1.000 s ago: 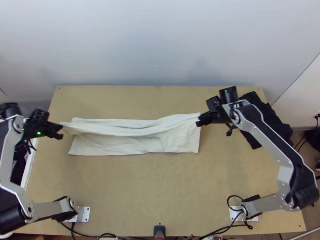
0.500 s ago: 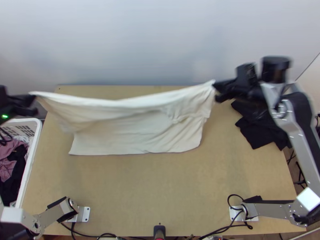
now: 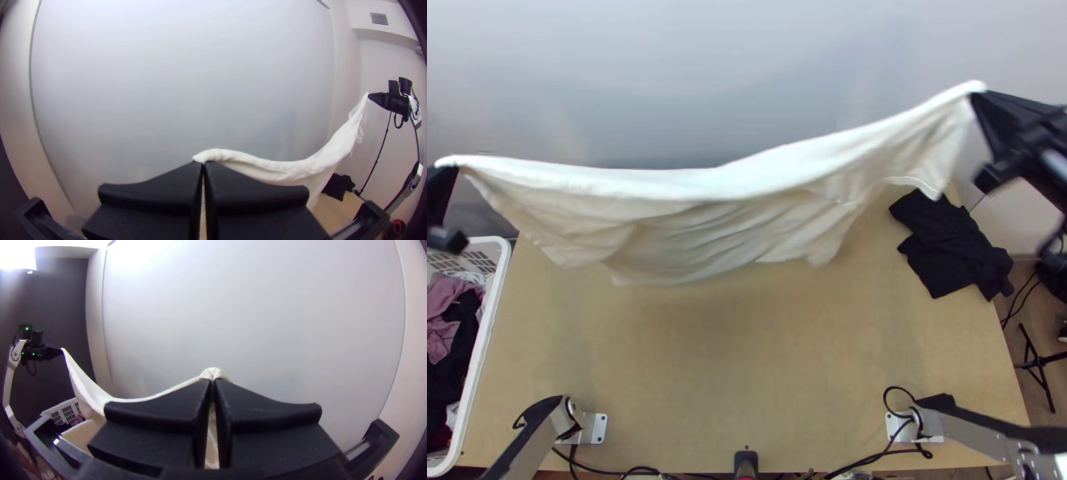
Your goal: Fold the t-shirt
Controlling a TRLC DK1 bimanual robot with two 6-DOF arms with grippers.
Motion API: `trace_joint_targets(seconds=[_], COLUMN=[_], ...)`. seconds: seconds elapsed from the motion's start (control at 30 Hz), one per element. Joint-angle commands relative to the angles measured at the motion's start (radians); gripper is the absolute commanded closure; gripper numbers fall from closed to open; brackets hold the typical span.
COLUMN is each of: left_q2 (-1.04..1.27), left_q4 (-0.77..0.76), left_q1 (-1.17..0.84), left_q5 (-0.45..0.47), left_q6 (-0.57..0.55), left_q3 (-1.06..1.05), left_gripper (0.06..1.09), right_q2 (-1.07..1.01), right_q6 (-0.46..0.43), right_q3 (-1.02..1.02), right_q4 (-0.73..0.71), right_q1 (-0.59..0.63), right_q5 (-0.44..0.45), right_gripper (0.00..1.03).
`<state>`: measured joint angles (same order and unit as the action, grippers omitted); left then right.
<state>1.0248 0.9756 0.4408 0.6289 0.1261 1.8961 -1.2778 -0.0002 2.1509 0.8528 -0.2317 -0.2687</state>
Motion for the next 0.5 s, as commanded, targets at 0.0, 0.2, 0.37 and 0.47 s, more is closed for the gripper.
trace_joint_targets(seconds=[0.0, 0.2, 0.37, 0.47], left_q2=[-0.124, -0.23, -0.301, -0.333], left_q4=[0.069, 0.067, 0.046, 0.08], left_q1=[-0.022, -0.016, -0.024, -0.07], left_q5=[0.0, -0.049, -0.051, -0.046], left_q6=[-0.011, 0.063, 0.069, 0.052], left_q3=[0.049, -0.12, -0.154, -0.146], left_gripper=[1.04, 1.04, 1.04, 1.04], right_q2=[0.202, 0.37, 0.479, 0.535], right_q6=[0.008, -0.009, -0.067, -0.064], right_q3=[-0.097, -0.281, -0.393, -0.425], right_q4=[0.006, 0.022, 0.061, 0.084], right_q1=[0.037, 0.173, 0.216, 0.192], right_q5=[0.016, 0.026, 0.025, 0.025], right_gripper=[0.99, 0.99, 1.0, 1.0])
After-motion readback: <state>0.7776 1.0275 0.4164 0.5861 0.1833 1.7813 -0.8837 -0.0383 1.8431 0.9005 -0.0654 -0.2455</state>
